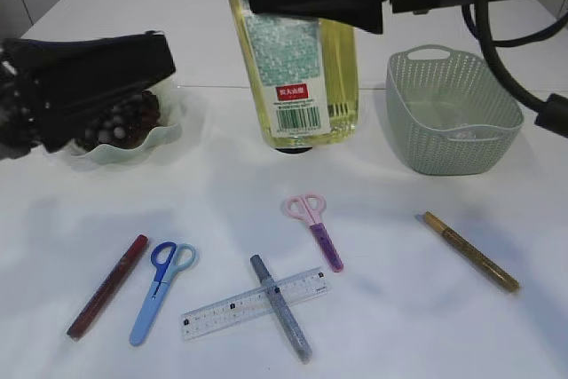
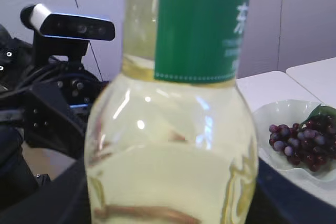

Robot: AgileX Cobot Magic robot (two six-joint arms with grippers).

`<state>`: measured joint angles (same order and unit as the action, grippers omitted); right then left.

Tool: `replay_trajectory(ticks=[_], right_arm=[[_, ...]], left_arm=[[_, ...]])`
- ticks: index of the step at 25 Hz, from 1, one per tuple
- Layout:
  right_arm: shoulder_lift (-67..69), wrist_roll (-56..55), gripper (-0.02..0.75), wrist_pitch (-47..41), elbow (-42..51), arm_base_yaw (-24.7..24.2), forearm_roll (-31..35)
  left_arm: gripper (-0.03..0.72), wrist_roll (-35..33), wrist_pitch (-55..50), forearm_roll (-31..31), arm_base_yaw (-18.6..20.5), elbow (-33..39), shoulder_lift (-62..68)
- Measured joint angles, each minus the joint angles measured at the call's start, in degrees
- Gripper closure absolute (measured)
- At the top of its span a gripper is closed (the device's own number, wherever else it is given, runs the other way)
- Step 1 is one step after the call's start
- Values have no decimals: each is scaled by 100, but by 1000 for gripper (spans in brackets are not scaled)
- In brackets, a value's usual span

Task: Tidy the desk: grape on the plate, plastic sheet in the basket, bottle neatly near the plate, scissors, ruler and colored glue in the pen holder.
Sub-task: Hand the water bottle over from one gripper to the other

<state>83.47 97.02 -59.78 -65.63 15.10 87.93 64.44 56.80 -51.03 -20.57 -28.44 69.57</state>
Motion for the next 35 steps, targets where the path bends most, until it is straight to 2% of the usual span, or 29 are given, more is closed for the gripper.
replay_trajectory(ticks=[4,7,12,18,20,23,29,35], right_arm=[[0,-64,276,-86,0,-37,-22],[0,-114,276,-243,0,-37,-22],[0,-223,276,-422,0,-37,-22],[0,-237,276,-422,0,-37,-22],[0,-245,276,-426,0,-37,2],[0,-259,276,-426,0,-37,64],[0,-248,276,-426,0,-37,114],[0,-237,276,-426,0,-37,114]], left_arm=[[326,813,795,-1232,1032,0,86],[326,1064,878,-1864,1346,0,288],[326,1130,945,-2472,1332,-300,356],[326,1134,1017,-2705,1150,-915,356],[326,1134,1017,-2705,1035,-984,356],[326,769,843,-2643,782,-991,356],[299,614,-152,-2491,129,-991,358],[298,630,-312,-2187,38,-991,358]])
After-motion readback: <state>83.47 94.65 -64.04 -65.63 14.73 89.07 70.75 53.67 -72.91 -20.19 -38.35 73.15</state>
